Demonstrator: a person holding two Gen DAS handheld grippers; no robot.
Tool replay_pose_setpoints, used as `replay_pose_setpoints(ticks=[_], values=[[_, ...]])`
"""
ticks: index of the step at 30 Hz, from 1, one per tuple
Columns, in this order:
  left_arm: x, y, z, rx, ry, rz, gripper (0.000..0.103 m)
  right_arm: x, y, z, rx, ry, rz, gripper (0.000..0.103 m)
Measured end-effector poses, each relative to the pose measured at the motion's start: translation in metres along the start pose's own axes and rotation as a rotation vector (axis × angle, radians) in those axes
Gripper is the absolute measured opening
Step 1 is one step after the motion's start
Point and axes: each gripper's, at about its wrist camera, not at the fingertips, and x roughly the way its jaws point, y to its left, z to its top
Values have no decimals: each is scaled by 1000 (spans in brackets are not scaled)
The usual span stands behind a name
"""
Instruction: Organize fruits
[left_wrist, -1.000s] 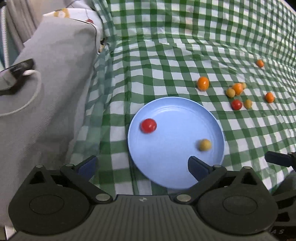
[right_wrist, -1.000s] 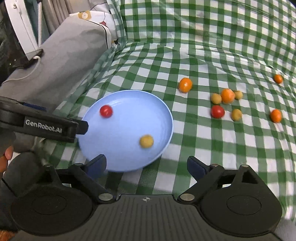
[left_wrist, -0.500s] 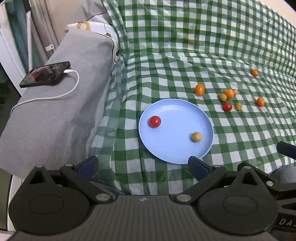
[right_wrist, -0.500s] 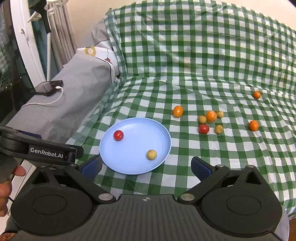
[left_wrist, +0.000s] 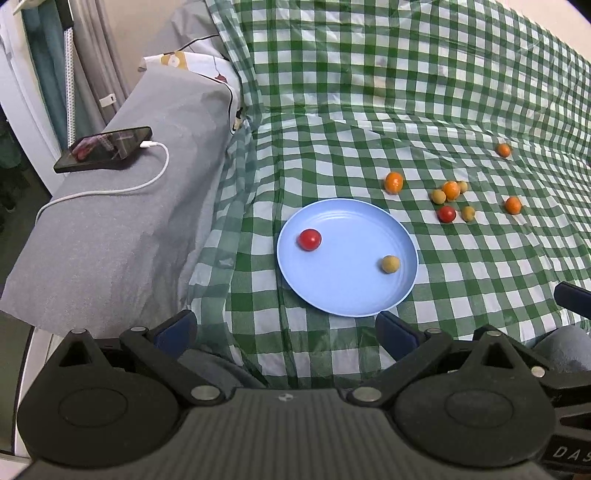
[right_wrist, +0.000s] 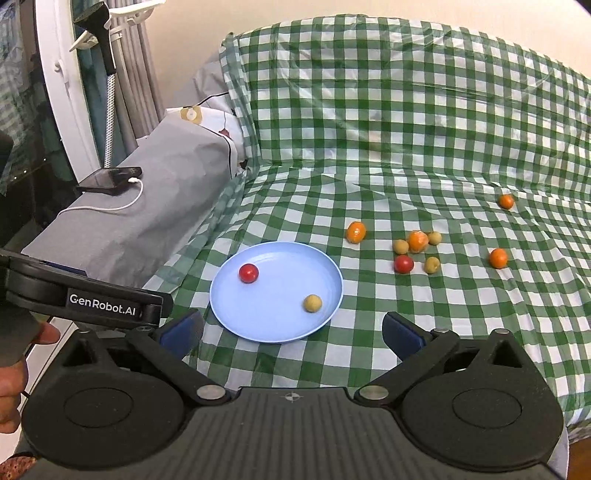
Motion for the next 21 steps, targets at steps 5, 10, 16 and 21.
replay_pose_setpoints(ticks=[5,10,16,21], values=[[0,0,0,-10,7,-9,103,-1,-1,0,4,-4,-6,102],[-1,-2,1,-2,-11,14,103,-1,-1,0,3,-4,-5,102],[3,-6,0,26,11,74,103,0,-1,0,14,1,-9,102],[4,-4,-2,16,19,63,103,0,-2,0,13,2,-8,102]])
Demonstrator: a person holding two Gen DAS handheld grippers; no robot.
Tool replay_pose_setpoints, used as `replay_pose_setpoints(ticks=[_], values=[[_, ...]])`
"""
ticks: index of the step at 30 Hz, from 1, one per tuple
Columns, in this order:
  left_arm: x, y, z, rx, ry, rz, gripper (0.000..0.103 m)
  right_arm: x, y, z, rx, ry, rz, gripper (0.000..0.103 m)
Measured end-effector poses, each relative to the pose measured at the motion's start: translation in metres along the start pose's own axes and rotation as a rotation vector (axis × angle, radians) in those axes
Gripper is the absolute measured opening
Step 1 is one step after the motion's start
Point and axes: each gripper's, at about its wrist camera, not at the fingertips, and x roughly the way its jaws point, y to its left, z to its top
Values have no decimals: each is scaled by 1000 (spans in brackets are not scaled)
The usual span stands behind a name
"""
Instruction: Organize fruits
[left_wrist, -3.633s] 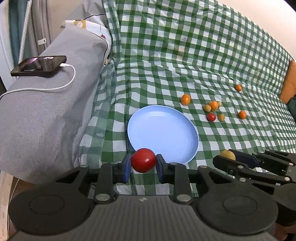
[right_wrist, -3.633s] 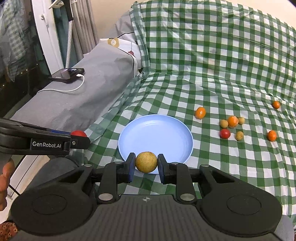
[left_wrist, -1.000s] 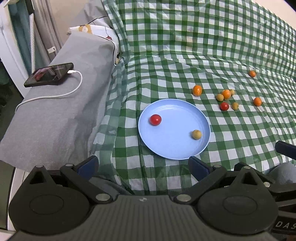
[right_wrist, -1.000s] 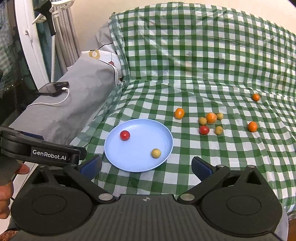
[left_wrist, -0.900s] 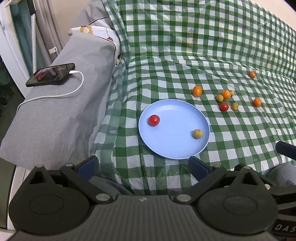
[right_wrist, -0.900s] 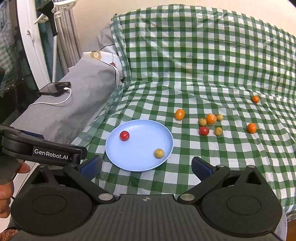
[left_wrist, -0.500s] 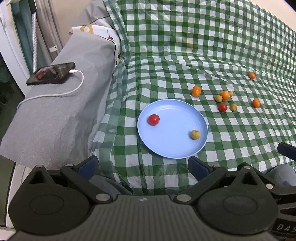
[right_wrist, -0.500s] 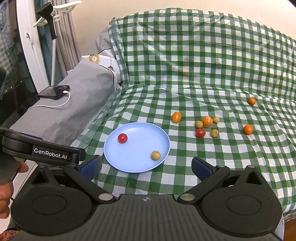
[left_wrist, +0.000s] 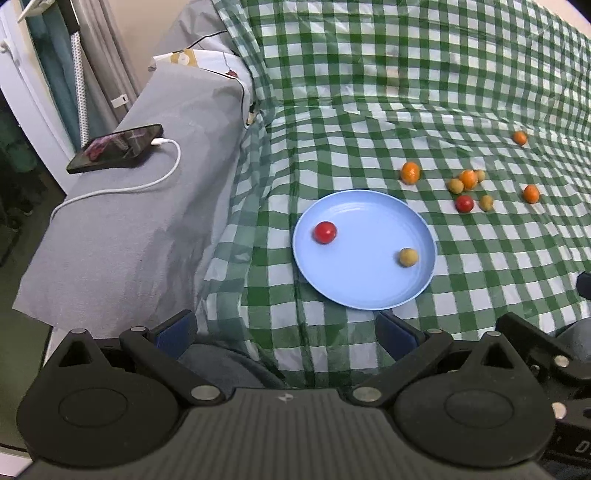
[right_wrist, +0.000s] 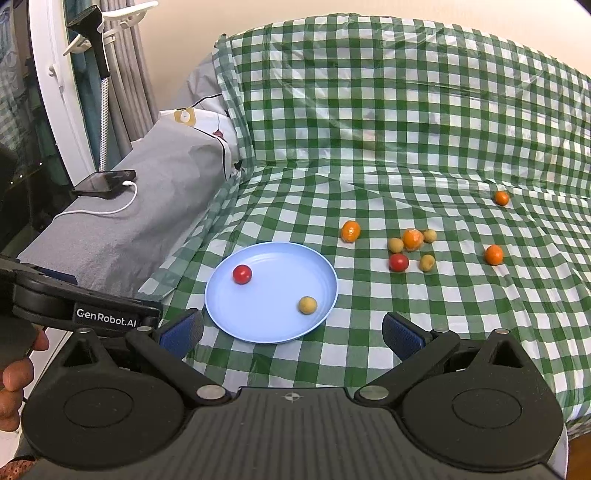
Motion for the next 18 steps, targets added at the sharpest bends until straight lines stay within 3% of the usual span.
replay_pose_setpoints(ticks=[6,18], values=[[-4,-3,1,16,-20,-28,103,3,0,0,8,6,-2,102],[5,-1,7,13,0,-8,103,14,0,1,9,28,0,102]])
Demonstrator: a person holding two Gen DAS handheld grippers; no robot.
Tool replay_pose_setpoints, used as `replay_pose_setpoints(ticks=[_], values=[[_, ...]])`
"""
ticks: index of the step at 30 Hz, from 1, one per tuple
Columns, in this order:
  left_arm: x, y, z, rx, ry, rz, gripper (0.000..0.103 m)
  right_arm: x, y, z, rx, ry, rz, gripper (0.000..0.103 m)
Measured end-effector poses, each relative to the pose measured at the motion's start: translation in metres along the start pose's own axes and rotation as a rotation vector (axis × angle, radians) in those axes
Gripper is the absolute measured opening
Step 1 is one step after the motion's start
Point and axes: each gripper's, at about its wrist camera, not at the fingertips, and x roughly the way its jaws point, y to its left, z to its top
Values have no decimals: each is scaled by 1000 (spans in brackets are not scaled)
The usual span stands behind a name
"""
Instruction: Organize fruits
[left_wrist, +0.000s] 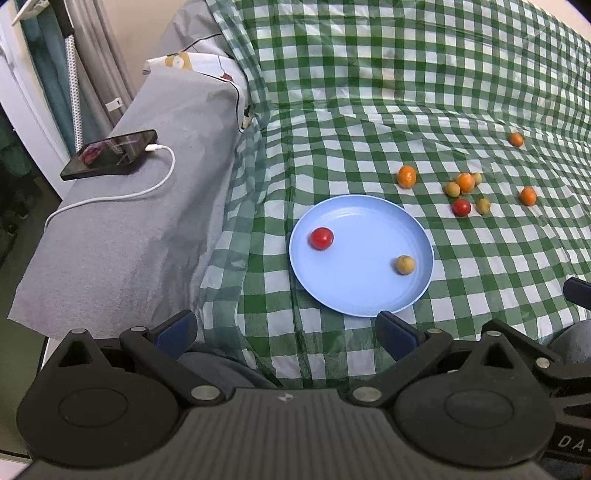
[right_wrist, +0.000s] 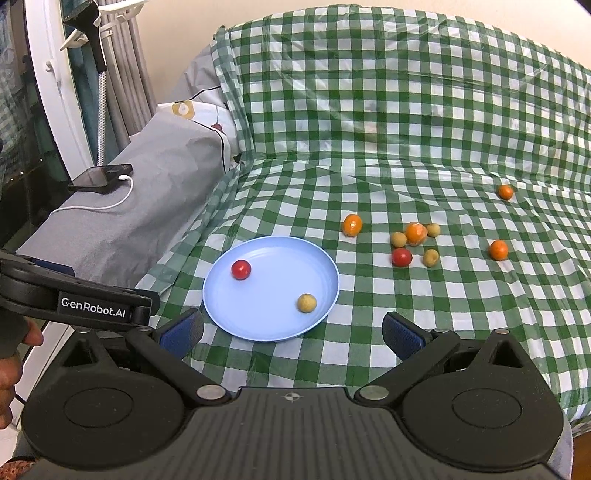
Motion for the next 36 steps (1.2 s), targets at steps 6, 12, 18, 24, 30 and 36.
replay_pose_setpoints(ticks=[6,12,18,24,30,36], values=[[8,-2,3,3,22,-5,103,8,-3,1,16,14,-1,102],[16,-7,8,14,35,-4,103,17,-9,1,34,25,-2,102],[26,-15,16,26,48,-25,103,26,-16,1,51,38,-3,102],[37,-26,28,44,50,-34,103,35,-28,3,69,36,-26,102],[52,-41,50,51,52,-65,103,47,-50,3,110,46,-46,102],[74,-63,77,69,35,-87,103,64,-89,9,141,35,-112,102]])
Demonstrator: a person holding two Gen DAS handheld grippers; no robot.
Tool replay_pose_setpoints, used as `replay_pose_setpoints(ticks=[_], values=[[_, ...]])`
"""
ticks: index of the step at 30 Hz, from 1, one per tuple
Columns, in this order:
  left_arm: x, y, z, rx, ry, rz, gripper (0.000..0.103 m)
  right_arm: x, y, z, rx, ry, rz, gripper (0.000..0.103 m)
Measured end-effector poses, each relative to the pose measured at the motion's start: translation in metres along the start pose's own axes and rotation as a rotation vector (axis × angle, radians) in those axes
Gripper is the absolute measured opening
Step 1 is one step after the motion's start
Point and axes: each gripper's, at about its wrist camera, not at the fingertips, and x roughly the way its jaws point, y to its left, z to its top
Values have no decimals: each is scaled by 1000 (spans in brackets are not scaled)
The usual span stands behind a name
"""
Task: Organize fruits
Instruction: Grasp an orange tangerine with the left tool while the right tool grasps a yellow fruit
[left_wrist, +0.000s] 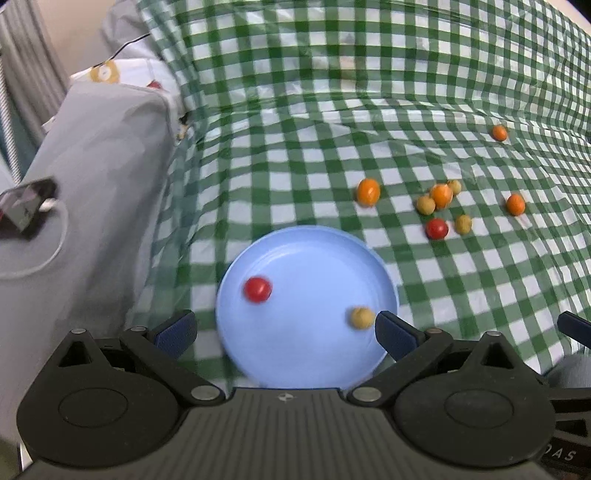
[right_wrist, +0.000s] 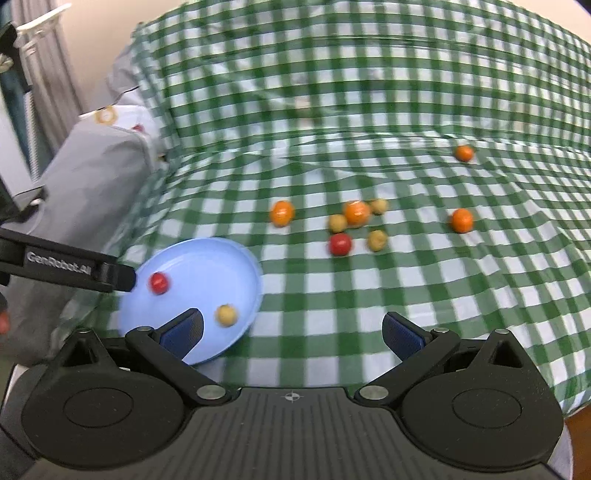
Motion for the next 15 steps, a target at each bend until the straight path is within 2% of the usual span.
replay_pose_setpoints(ticks=[7,15], values=[[45,-23,37,10,33,-38,103,32,-46,23,46,-18,-79,102],[101,-55,86,63,-1,-19,103,90,-79,37,16,-32,-175,102]])
